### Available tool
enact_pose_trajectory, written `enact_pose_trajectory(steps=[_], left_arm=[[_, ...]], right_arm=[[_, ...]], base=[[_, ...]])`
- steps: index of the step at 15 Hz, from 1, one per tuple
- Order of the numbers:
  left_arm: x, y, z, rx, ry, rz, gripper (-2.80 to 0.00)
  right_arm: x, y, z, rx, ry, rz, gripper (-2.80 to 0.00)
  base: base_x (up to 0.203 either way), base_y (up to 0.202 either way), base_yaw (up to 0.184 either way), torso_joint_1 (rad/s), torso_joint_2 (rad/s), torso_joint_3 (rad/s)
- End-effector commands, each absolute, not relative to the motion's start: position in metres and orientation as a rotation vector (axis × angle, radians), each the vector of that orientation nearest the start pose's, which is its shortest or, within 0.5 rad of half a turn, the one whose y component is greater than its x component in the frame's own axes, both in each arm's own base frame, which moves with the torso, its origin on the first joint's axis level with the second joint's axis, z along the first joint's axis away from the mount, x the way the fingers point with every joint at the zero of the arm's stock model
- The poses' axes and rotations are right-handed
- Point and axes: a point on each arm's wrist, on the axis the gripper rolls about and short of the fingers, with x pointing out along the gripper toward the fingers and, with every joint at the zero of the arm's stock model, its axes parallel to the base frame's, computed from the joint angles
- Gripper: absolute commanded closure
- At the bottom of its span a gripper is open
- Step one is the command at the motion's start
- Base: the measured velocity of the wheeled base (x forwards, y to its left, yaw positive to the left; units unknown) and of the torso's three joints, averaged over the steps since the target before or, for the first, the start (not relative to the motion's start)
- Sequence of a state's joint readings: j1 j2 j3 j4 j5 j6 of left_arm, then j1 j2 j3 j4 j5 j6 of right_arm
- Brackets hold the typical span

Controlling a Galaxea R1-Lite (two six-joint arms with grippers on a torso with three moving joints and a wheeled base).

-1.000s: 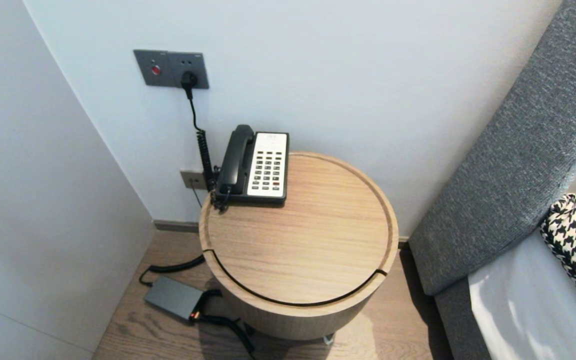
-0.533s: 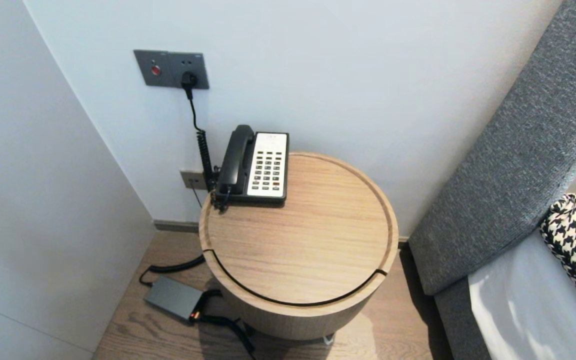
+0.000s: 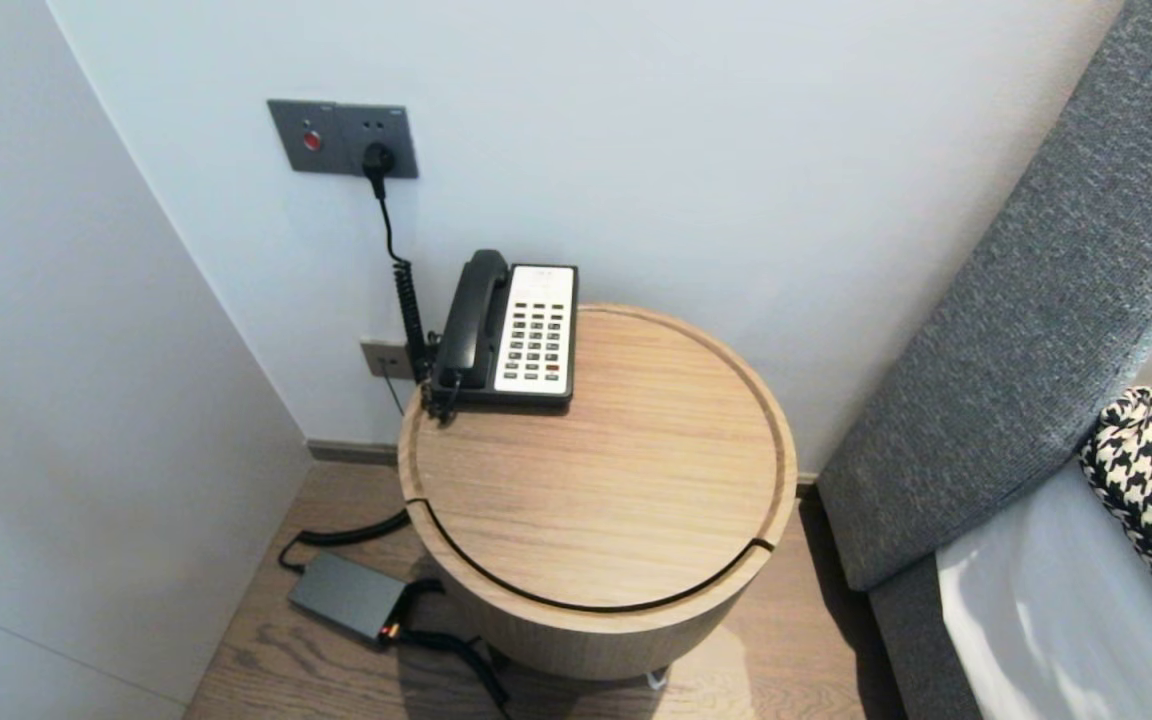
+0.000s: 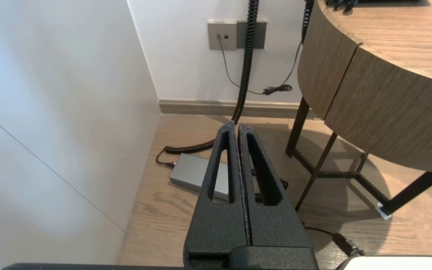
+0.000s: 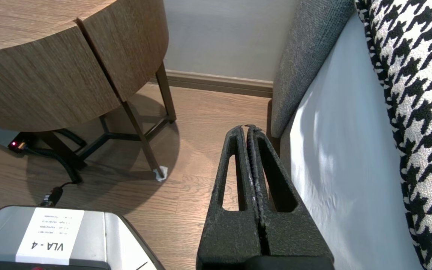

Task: Open the nightstand drawer

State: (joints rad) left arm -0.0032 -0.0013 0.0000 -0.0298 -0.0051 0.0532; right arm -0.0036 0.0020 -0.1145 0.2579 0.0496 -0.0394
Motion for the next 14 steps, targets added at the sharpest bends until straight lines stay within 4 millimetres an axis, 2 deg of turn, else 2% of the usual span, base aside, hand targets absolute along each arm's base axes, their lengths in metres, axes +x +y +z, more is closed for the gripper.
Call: enact_pose_trajectory(steps=[1,4,9,10,14], left_arm=[[-0.022,0.0,0.075,0.054,-0.02,-0.008,0.0],[-0.022,0.0,0.075,0.054,-0.02,-0.009,0.0],[-0.022,0.0,0.075,0.054,-0.019,-0.007,0.0],[-0.022,0.0,0.075,0.055,-0.02,-0.007,0.0],[-0.022,0.0,0.075,0.054,-0.02,-0.009,0.0]], right_arm=[[-0.033,0.001,0.079,-0.035,0.149,0.043,0.0],[-0.027,0.0,0.076,-0.03,0.083,-0.018,0.0],[-0.023,0.0,0.073,-0.105,0.036,0.016,0.0],[-0.021,0.0,0.074,-0.098,-0.012,0.005,0.0],[-0.02,0.0,0.073,0.006,-0.017,-0.015,0.0]], base=[[0.0,0.0,0.0,0.0,0.0,0.0],[0.0,0.0,0.0,0.0,0.0,0.0],[0.0,0.0,0.0,0.0,0.0,0.0],[0.0,0.0,0.0,0.0,0.0,0.0],[0.0,0.0,0.0,0.0,0.0,0.0]])
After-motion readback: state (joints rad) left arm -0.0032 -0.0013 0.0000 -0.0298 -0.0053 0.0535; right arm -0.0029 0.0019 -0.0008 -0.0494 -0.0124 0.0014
